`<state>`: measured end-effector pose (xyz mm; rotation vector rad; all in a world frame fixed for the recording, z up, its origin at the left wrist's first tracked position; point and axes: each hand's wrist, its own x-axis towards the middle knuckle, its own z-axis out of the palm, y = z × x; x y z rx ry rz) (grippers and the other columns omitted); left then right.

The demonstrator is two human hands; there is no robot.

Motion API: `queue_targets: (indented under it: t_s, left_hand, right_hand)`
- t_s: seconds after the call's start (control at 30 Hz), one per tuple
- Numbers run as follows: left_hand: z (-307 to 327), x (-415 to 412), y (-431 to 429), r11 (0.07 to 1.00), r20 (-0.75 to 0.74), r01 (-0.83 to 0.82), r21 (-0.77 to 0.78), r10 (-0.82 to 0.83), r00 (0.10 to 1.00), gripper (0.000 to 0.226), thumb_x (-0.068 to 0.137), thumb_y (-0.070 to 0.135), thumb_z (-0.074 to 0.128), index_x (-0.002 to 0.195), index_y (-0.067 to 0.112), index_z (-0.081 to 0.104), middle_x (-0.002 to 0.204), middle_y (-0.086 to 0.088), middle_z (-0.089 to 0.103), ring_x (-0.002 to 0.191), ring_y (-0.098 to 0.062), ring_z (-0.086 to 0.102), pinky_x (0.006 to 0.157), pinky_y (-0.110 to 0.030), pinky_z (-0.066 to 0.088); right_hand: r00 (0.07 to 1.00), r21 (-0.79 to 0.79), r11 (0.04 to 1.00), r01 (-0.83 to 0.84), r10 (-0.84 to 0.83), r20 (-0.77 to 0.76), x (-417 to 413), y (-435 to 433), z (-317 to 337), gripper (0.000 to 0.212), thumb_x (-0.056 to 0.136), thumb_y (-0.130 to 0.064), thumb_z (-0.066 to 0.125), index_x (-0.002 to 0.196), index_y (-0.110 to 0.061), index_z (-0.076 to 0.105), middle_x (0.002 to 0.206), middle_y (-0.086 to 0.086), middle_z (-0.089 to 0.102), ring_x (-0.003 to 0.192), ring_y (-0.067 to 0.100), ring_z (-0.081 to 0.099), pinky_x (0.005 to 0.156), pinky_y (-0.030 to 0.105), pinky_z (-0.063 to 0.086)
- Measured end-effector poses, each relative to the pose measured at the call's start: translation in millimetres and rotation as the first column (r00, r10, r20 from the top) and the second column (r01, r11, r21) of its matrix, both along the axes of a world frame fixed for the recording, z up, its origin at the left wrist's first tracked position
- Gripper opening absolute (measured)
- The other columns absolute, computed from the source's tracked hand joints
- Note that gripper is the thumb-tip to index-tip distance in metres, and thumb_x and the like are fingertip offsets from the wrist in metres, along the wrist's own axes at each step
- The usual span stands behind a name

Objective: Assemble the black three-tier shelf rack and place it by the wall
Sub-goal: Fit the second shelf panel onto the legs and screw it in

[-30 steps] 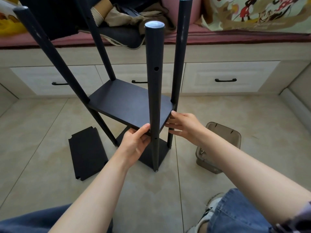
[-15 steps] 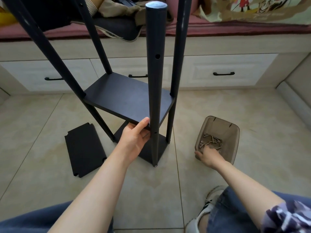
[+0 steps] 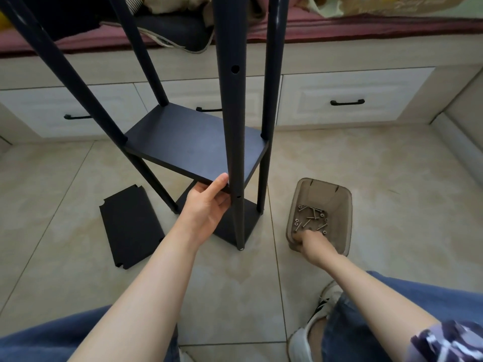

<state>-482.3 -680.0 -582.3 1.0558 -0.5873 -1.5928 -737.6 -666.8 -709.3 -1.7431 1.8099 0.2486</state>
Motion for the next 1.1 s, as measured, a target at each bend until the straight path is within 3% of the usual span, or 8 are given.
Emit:
queue_targets:
  t_s: [0.23,0.4,0.53,0.63,0.73,0.9,1.0,1.1]
  left_hand:
    - [1,0,1,1.000,0.003,-0.003,-0.001,0.003,1.000,0.034,0.077,0.029,0.076,0.105,0.011,0.071,0.103,-0.009,0.077,0.103,-0.028,0.074,0.080,-0.033,0.061]
    - [1,0,0,1.000,0.022,0.003,0.007,-0.004,1.000,0.014,0.079,0.029,0.076,0.086,0.019,0.082,0.101,-0.009,0.077,0.102,-0.029,0.074,0.077,-0.032,0.060]
    - [0,2,0,1.000,0.026,-0.004,0.007,0.004,1.000,0.017,0.080,0.029,0.078,0.090,0.016,0.081,0.102,-0.011,0.077,0.103,-0.030,0.074,0.078,-0.032,0.060]
    - [1,2,1,1.000,0.038,-0.007,0.011,0.006,0.999,0.015,0.080,0.029,0.077,0.086,0.017,0.082,0.101,-0.011,0.077,0.102,-0.029,0.074,0.077,-0.032,0.061]
    - [1,1,0,0.999,0.039,-0.028,0.019,0.027,0.999,0.016,0.079,0.028,0.077,0.088,0.016,0.081,0.102,-0.011,0.077,0.101,-0.029,0.074,0.076,-0.031,0.061]
    - [4,0,1,0.999,0.072,-0.045,0.026,0.043,0.997,0.016,0.079,0.026,0.075,0.089,0.014,0.078,0.098,-0.010,0.077,0.099,-0.028,0.075,0.077,-0.032,0.062]
    - [4,0,0,0.999,0.097,-0.044,0.030,0.041,0.994,0.031,0.076,0.028,0.074,0.101,0.010,0.071,0.097,-0.009,0.077,0.100,-0.027,0.075,0.085,-0.036,0.062]
    - [5,-1,0,0.999,0.081,-0.034,0.025,0.031,0.996,0.029,0.078,0.026,0.073,0.101,0.008,0.071,0.093,-0.008,0.076,0.097,-0.025,0.075,0.087,-0.036,0.061]
  right_hand:
    - [0.986,0.163,0.974,-0.155,0.144,0.078,20,14,-4,0.014,0.089,-0.015,0.068,0.102,-0.018,0.071,0.108,0.006,0.065,0.106,0.025,0.062,0.077,0.023,0.039]
    - [0.972,0.244,0.943,-0.225,0.201,0.121,29,20,-6,0.038,0.084,-0.014,0.074,0.122,-0.015,0.069,0.113,0.004,0.067,0.110,0.020,0.060,0.083,0.022,0.042]
    - [0.967,0.294,0.928,-0.230,0.185,0.175,31,18,-6,0.041,0.086,-0.016,0.072,0.126,-0.018,0.068,0.117,-0.002,0.065,0.113,0.017,0.058,0.088,0.021,0.043]
    - [0.967,0.366,0.914,-0.175,0.089,0.239,27,12,-6,0.040,0.088,-0.012,0.066,0.128,-0.019,0.067,0.124,-0.001,0.066,0.114,0.017,0.061,0.097,0.028,0.049]
    - [0.959,0.399,0.917,-0.008,-0.107,0.264,25,7,-14,0.028,0.091,-0.010,0.061,0.117,-0.016,0.070,0.108,0.006,0.070,0.095,0.021,0.067,0.079,0.030,0.057]
    - [0.978,0.287,0.953,0.096,-0.145,0.153,28,-2,-39,0.036,0.098,-0.012,0.046,0.132,-0.009,0.057,0.129,0.016,0.060,0.117,0.031,0.059,0.092,0.033,0.048]
    - [0.961,0.247,0.958,0.144,-0.195,0.196,33,-8,-57,0.041,0.100,-0.015,0.045,0.141,-0.012,0.048,0.138,0.016,0.056,0.126,0.032,0.054,0.095,0.031,0.044]
    - [0.945,0.261,0.950,0.174,-0.236,0.227,36,-15,-71,0.059,0.098,-0.007,0.048,0.154,-0.016,0.030,0.146,0.014,0.050,0.132,0.032,0.050,0.104,0.036,0.042]
